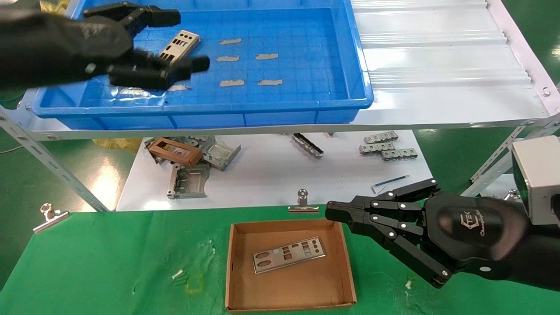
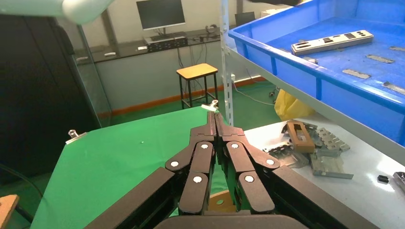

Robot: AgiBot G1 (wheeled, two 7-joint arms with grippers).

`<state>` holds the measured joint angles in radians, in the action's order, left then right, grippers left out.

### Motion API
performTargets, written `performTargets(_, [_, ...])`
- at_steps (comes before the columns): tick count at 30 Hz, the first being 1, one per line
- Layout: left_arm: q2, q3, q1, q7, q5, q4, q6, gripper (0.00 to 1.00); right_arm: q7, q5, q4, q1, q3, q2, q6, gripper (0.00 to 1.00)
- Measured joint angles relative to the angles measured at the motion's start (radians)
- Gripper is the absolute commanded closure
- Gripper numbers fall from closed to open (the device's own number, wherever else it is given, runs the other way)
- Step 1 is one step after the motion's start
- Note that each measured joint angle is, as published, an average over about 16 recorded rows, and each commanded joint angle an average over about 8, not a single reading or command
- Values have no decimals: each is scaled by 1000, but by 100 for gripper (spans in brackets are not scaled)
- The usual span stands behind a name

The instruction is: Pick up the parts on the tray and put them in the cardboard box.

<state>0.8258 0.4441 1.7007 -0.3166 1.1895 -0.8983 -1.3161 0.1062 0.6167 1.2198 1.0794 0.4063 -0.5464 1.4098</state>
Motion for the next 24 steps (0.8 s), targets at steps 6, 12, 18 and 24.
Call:
performTargets(6, [83,70,137,-28,143,198,55,0,0,0,0,0,0,0,0,100])
performTargets(12, [151,111,207,-10,224,355,106,0,0,0,0,0,0,0,0,100])
performTargets(18, [209,127,245,46,261,484,164,0,0,0,0,0,0,0,0,100])
performTargets(24, [253,128,275,98,271,598,204,0,0,0,0,0,0,0,0,55])
